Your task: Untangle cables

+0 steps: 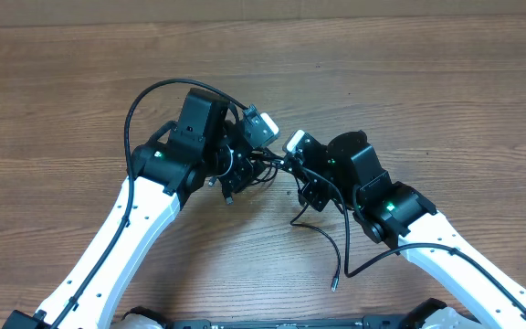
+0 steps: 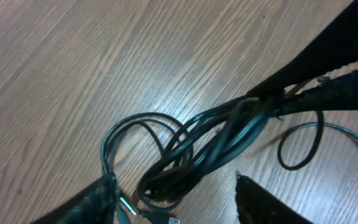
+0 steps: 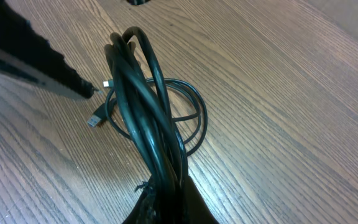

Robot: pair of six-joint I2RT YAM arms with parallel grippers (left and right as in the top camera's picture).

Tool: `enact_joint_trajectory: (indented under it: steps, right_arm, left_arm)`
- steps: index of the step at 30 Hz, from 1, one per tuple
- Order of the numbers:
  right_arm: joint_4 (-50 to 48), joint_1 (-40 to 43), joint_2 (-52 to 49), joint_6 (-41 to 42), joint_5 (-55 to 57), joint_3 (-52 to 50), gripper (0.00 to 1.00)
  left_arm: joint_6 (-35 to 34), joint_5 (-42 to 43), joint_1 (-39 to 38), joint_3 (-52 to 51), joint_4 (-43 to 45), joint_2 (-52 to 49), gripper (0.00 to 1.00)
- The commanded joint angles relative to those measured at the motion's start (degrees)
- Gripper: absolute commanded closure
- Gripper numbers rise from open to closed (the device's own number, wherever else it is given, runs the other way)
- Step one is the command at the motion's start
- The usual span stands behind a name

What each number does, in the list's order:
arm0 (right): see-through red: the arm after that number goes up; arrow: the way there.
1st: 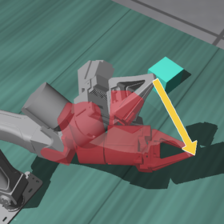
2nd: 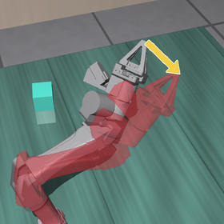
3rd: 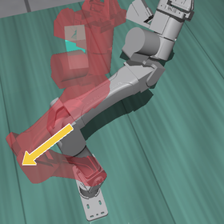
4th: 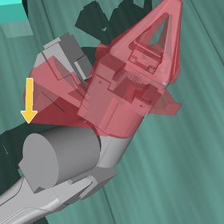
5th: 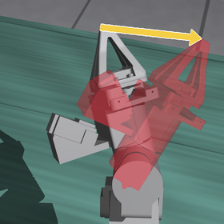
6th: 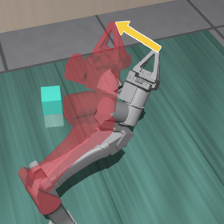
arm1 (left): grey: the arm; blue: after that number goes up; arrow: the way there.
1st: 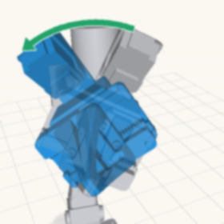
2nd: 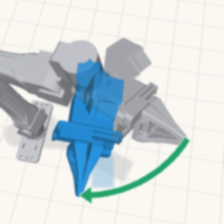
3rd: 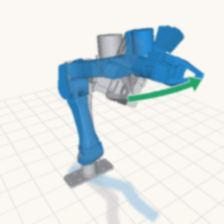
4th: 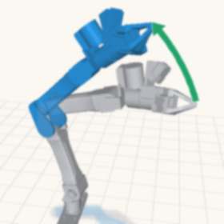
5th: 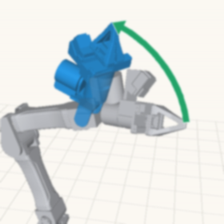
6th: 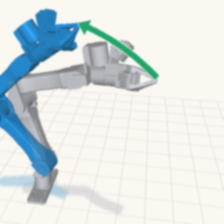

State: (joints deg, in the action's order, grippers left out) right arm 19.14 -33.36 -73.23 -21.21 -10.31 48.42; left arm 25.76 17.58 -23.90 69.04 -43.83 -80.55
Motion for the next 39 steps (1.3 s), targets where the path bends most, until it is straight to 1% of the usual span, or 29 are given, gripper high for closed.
enact_joint_trajectory:
  steps: [1, 3, 5, 8, 13, 15, 16, 18, 21, 24, 26, 30, 37, 39]
  right_arm:
    - [-0.59, 0.33, 1.22, 0.37, -1.60, 0.72, 0.96]
    - [-0.61, 0.33, 1.22, 0.35, -2.64, 0.72, 0.96]
    - [-0.70, 0.33, 1.22, 0.17, -3.85, 0.72, 0.96]
    - [-0.74, 0.33, 1.22, 0.15, -4.98, 0.72, 0.96]
    - [-0.07, 0.33, 1.22, -1.14, -7.52, 0.72, 0.96]
    - [0.33, 0.33, 1.22, -3.61, -9.53, 0.72, 0.96]
    - [0.31, 0.33, 1.22, -4.22, -9.99, 0.72, 0.96]
    - [0.02, 0.33, 1.22, -4.72, -10.23, 0.72, 0.96]
    - [-0.96, 0.37, 1.22, -6.01, -10.23, 0.72, 0.96]
    - [-2.21, 0.39, 1.22, -7.56, -10.16, 0.72, 0.96]
    - [-2.84, 0.44, 1.22, -7.61, -10.16, 0.72, 0.96]
    - [-3.02, 0.48, 1.22, -7.58, -10.16, 0.72, 0.96]
    - [-2.93, 0.48, 1.22, -7.39, -10.14, 0.72, 0.96]
    - [-2.93, 0.48, 1.22, -7.39, -10.16, 0.72, 0.96]
  left_arm:
    - [0.87, 1.97, -0.13, 0.24, -0.07, 1.49, 0.41]
    - [0.85, 1.97, -0.13, 0.24, -0.09, 1.49, 0.35]
    - [0.85, 1.97, -0.13, 0.24, -0.13, 1.49, 0.33]
    - [0.87, 1.92, -0.11, 0.24, -0.09, 1.49, 0.27]
    - [0.87, 1.92, -0.13, 0.22, -0.48, 1.49, 0.27]
    - [0.87, 1.92, -0.13, 0.22, -0.76, 1.49, 0.30]
    - [0.87, 1.95, -0.13, 0.24, -0.92, 1.49, 0.33]
    - [0.85, 1.97, -0.13, 0.22, -1.33, 1.49, 0.44]
    - [0.85, 2.27, -0.13, 0.22, -1.73, 1.49, 0.64]
    - [0.85, 4.92, -0.13, 0.22, -1.99, 1.49, 0.75]
    - [0.85, 5.84, -0.13, 0.22, -2.01, 1.49, 0.78]
    - [0.85, 6.08, -0.13, 0.22, -2.01, 1.49, 0.80]
    - [0.85, 6.01, -0.13, 0.22, -2.03, 1.49, 0.81]
    - [0.85, 6.01, -0.13, 0.22, -2.03, 1.49, 0.79]
